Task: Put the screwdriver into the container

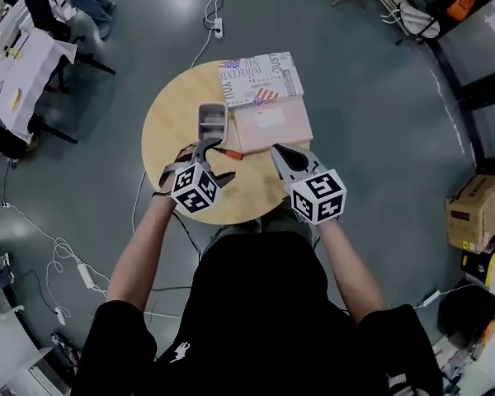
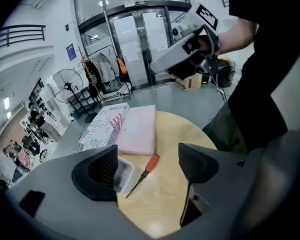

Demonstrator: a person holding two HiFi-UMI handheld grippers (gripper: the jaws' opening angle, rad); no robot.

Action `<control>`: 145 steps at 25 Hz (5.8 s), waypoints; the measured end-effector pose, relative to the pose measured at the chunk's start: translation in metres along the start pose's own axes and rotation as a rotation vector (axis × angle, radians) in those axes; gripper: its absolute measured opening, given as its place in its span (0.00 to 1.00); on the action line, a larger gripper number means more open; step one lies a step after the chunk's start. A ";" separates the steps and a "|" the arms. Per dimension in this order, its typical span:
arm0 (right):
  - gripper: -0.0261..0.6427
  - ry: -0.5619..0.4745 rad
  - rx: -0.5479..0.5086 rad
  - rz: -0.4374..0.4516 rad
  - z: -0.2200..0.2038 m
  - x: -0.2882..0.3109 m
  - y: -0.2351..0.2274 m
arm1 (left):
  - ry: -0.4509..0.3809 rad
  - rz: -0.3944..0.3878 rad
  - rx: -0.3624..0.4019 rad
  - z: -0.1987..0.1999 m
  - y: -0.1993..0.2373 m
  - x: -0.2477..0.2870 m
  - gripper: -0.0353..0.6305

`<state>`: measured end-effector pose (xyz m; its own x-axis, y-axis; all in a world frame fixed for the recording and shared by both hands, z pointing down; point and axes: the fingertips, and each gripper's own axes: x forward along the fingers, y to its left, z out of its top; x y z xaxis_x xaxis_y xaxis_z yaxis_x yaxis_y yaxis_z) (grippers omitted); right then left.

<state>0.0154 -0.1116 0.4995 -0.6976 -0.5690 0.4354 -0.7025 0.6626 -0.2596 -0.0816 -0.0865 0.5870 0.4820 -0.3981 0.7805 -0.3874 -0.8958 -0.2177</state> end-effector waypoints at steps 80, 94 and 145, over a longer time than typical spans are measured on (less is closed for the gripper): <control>0.04 0.116 0.030 0.022 -0.041 0.024 -0.023 | 0.350 -0.075 0.304 -0.066 -0.016 0.105 0.20; 0.04 0.067 -0.034 0.029 -0.013 0.021 -0.013 | 0.155 0.087 0.046 -0.025 0.004 0.049 0.20; 0.04 0.133 0.004 0.175 0.005 0.114 -0.032 | -0.392 0.438 -0.683 0.001 0.198 -0.001 0.20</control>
<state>-0.0418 -0.1999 0.5535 -0.7845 -0.3759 0.4931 -0.5730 0.7434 -0.3449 -0.1585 -0.2637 0.5421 0.3661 -0.8270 0.4267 -0.9218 -0.3852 0.0443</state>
